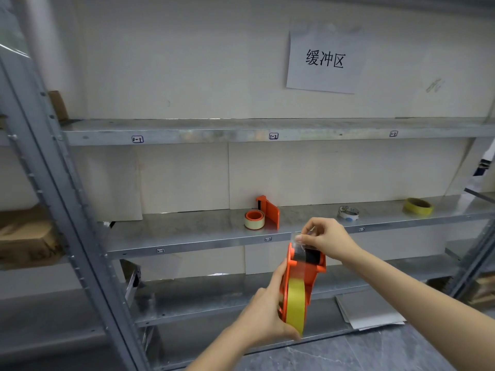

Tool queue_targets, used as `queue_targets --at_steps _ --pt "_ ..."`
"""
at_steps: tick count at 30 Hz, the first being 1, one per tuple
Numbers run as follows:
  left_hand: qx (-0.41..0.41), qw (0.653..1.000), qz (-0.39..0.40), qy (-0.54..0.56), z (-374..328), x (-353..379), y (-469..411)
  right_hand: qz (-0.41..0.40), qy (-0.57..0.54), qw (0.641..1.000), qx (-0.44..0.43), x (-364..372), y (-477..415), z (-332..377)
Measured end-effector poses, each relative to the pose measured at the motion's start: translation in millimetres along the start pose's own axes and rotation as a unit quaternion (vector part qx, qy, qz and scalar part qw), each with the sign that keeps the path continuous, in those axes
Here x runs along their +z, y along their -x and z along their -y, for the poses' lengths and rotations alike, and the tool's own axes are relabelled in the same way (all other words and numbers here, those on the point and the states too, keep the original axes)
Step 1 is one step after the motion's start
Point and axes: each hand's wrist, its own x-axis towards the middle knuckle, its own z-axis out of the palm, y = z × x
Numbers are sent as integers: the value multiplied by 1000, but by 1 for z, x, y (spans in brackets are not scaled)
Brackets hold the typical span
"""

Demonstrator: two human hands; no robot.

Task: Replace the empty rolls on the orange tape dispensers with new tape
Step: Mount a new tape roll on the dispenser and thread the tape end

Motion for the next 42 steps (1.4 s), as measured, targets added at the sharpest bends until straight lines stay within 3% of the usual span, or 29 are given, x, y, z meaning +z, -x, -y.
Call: queue_targets --at_steps 12,29,42 --pt "8 1000 0 8 1 -13 11 83 -11 996 38 -5 -7 15" --pt "5 999 -10 38 3 -15 8 84 24 993 -77 -6 -13 6" --pt "24 993 -5 120 1 -17 13 175 84 978 -72 -9 -14 4"
